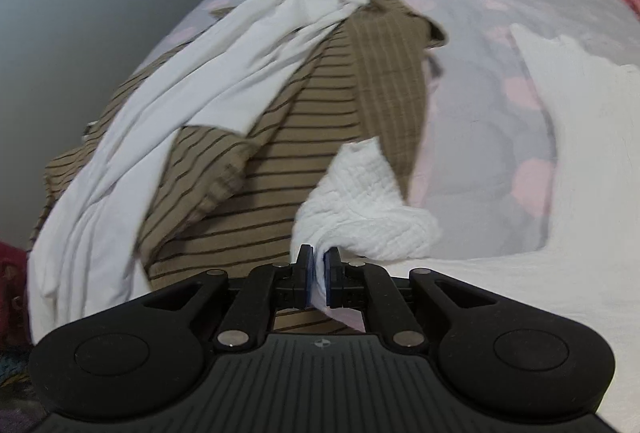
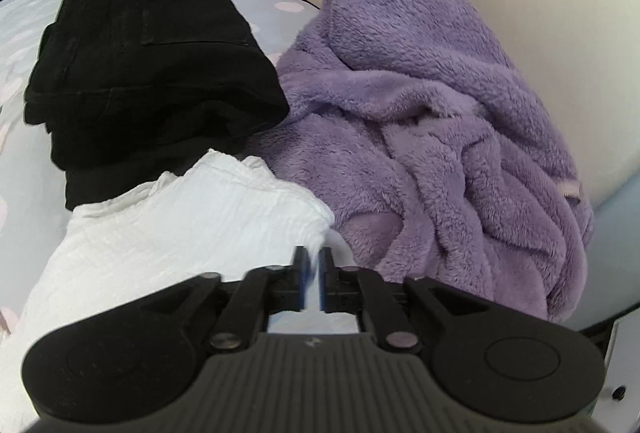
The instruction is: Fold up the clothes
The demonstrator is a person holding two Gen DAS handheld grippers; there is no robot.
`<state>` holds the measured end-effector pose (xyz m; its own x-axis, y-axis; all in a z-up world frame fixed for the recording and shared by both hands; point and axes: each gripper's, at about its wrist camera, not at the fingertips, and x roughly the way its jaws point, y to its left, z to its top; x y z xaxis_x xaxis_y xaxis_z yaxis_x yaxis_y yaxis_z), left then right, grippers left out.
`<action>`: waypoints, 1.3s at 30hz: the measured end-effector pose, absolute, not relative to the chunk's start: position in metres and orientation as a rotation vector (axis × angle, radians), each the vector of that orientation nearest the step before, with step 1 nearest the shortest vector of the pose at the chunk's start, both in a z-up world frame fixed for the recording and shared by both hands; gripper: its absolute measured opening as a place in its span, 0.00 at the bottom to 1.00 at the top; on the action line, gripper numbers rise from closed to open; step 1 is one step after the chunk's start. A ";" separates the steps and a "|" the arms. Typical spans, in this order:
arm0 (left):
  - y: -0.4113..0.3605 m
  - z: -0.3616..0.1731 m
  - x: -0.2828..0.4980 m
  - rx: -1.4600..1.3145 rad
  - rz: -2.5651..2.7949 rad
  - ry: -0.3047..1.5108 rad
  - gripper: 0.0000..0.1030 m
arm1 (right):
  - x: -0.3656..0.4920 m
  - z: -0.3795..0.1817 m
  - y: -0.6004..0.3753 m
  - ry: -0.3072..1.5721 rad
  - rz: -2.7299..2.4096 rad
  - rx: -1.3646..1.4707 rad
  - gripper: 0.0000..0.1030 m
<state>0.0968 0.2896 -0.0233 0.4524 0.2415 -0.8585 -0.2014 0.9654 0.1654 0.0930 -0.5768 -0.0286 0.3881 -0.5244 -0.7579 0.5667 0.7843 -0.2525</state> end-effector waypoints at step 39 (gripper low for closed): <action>0.164 -0.131 0.408 -0.292 -0.123 0.902 0.37 | 0.408 -0.123 -0.358 0.848 0.058 0.329 0.36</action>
